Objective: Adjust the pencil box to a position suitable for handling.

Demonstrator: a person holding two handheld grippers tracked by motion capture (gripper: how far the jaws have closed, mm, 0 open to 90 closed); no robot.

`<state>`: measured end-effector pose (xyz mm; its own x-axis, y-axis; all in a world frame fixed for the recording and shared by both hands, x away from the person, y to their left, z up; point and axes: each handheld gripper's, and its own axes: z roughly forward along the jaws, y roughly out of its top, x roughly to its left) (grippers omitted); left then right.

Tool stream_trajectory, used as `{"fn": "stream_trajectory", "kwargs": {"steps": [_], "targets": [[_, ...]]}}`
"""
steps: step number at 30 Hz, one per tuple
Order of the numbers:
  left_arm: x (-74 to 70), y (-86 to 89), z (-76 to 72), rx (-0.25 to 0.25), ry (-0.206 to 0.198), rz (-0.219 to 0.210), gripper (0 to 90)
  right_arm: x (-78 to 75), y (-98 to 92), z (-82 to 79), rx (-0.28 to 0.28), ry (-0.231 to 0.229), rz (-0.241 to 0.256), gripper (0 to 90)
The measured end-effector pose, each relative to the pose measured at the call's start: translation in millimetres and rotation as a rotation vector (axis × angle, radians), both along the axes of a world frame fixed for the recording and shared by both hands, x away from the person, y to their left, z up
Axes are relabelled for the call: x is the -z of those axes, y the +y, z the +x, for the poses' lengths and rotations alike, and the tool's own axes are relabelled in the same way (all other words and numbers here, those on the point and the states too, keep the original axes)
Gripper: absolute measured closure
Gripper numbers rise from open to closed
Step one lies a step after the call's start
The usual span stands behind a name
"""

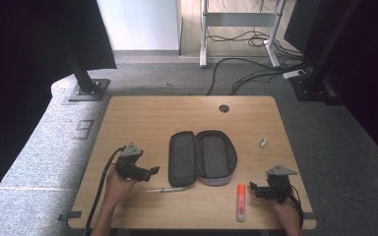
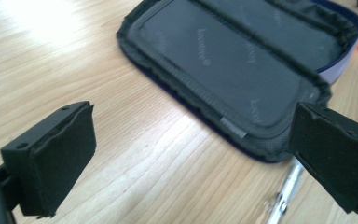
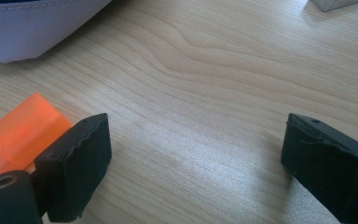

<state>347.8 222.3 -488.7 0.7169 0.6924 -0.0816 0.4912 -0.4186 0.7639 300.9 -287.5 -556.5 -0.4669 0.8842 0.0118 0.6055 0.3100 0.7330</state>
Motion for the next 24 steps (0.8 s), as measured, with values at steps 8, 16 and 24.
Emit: {"fn": "stream_trajectory", "kwargs": {"steps": [8,16,24], "targets": [[18.3,10.4,-0.9,-0.034,0.014,0.029,0.0,0.0,0.0,0.0,0.000,0.000,0.000,7.8],[34.7,18.8,-0.6,-0.069,0.031,0.045,0.0,0.0,0.0,0.0,0.000,0.000,0.000,7.8],[55.5,28.8,-0.4,-0.116,0.058,0.093,0.0,0.1,0.5,0.2,0.012,0.001,-0.003,6.4]]}}
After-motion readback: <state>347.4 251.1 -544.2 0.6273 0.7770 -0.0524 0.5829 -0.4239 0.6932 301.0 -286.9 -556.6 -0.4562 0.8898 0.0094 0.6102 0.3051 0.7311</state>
